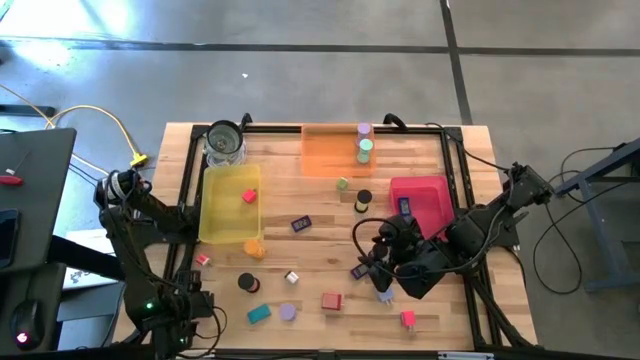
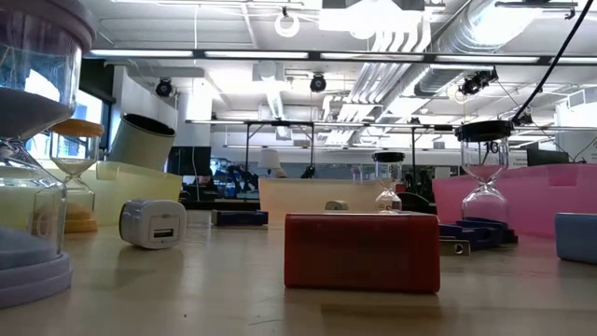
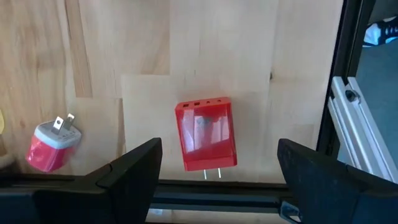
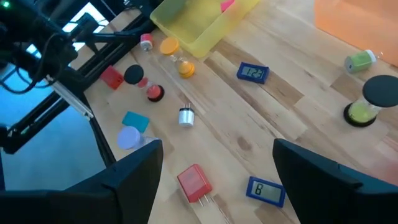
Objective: Pick & Place Office items
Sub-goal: Put the red charger in the green bin
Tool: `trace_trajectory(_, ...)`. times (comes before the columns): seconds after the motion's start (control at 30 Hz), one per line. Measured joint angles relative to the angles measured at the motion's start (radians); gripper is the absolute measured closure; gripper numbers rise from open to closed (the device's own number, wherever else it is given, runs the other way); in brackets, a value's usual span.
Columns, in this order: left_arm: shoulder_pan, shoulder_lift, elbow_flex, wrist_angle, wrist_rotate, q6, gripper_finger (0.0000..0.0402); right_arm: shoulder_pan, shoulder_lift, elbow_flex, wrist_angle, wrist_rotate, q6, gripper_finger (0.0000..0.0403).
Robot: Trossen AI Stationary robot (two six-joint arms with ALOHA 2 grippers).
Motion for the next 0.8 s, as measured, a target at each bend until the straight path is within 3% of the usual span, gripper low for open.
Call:
trace_trajectory(0.5, 0.002, 0.001, -0.101, 0.147, -0.029, 0.016, 0.009, 0.006, 0.0, 0.0, 0.01, 0.002, -0.042, 0.011)
trace_trajectory(0.8, 0.002, 0.001, -0.195, 0.227, 0.006, 0.006, 0.009, 0.006, 0.0, 0.0, 0.012, 0.002, -0.042, 0.011)
